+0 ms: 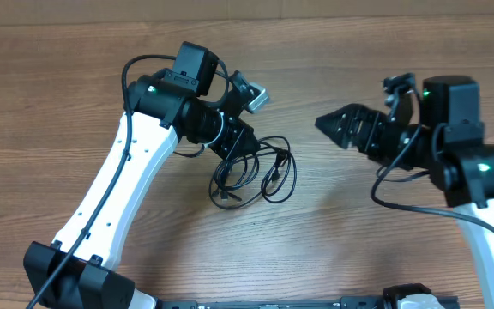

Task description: Untangle cables

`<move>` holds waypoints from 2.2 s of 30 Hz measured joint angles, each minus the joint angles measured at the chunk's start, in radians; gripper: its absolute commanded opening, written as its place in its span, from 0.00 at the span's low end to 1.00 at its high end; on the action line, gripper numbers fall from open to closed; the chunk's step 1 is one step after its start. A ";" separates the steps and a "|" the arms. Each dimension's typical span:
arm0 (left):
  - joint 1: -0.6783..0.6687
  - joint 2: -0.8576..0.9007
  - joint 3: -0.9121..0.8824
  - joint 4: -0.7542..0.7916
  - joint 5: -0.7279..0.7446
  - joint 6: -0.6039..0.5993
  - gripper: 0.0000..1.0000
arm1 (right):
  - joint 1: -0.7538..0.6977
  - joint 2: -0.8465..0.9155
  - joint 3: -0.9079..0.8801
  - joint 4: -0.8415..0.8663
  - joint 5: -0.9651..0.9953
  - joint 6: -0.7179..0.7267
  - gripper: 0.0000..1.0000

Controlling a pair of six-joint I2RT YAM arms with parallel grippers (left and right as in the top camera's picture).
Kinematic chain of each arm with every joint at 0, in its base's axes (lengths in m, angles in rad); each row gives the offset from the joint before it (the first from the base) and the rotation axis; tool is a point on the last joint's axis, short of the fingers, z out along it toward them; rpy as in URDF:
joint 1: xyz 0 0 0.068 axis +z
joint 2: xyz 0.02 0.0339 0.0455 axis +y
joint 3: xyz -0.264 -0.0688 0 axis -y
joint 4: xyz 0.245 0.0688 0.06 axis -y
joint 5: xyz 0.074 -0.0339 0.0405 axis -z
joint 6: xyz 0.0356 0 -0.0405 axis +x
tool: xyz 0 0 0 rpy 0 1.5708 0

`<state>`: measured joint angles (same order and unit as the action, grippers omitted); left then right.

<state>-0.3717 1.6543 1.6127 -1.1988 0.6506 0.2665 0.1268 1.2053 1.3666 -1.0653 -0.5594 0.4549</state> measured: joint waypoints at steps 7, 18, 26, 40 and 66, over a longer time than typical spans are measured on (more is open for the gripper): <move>0.000 0.000 0.000 0.092 0.095 0.079 0.04 | 0.000 -0.006 0.118 -0.086 0.043 -0.042 0.82; 0.000 -0.003 0.000 0.339 0.325 0.134 0.04 | 0.000 -0.006 0.118 -0.177 0.159 -0.090 0.74; 0.000 -0.014 0.000 0.475 0.507 0.138 0.04 | 0.000 0.010 0.118 -0.184 0.175 -0.107 0.60; 0.000 -0.014 0.000 0.554 0.624 0.133 0.04 | 0.000 0.082 0.118 -0.211 0.176 -0.142 0.28; 0.194 -0.016 0.000 0.646 0.881 -0.016 0.04 | 0.001 0.103 0.118 -0.325 0.632 0.024 0.04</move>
<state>-0.1780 1.6382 1.6123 -0.5526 1.5314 0.2504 0.1280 1.3083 1.4849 -1.3907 0.0723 0.4793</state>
